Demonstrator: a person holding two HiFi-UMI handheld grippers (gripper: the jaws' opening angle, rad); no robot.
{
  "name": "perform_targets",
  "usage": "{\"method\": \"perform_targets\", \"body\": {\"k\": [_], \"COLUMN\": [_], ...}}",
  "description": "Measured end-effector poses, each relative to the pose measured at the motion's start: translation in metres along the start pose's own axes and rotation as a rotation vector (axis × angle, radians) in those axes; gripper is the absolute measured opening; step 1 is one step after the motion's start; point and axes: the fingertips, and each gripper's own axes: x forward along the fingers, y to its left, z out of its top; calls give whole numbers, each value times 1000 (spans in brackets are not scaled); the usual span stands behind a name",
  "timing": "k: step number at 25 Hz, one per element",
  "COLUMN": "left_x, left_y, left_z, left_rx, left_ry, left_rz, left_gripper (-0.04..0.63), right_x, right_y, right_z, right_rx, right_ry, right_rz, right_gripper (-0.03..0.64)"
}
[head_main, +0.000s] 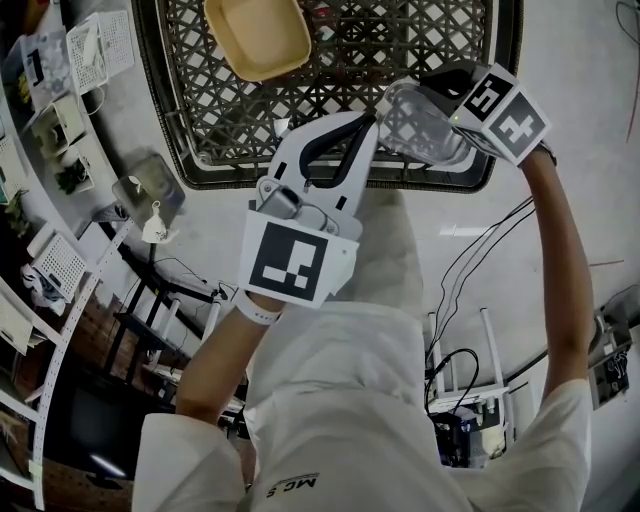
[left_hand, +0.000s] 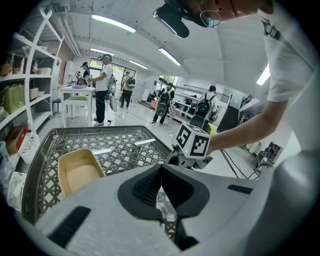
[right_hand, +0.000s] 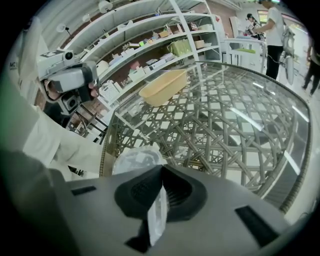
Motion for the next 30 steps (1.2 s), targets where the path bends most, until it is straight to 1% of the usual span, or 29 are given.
{"method": "perform_targets", "body": {"k": [4,8,13,18,23,27,30], "left_x": [0,-1,-9,-17,-29,-43,-53], "left_y": [1,2,0,-3,-10,-16,-19], "left_z": [1,4,3,5,17,23,33], "left_rx": [3,1,7,22,36,41,61], "left_ry": [3,-8,-16,-14,-48,-56,-72], "left_rz": [-2,1,-6,-12,-29,-42,-42], "left_gripper": [25,25,25,25,25,25,25], "right_x": [0,-3,-12,-31,-55,-76,-95], "right_y": [0,-1,7,14,25,39,48], "right_z": [1,2,12,23,34,43,54], "right_rx": [16,9,10,33,42,50,62], "right_ry": [-6,-17,-93,-134,-176,-201,-242], "right_rz": [-6,-47,-100,-147,-205,-258,-306], "right_gripper": [17,17,15,15,15,15,15]}}
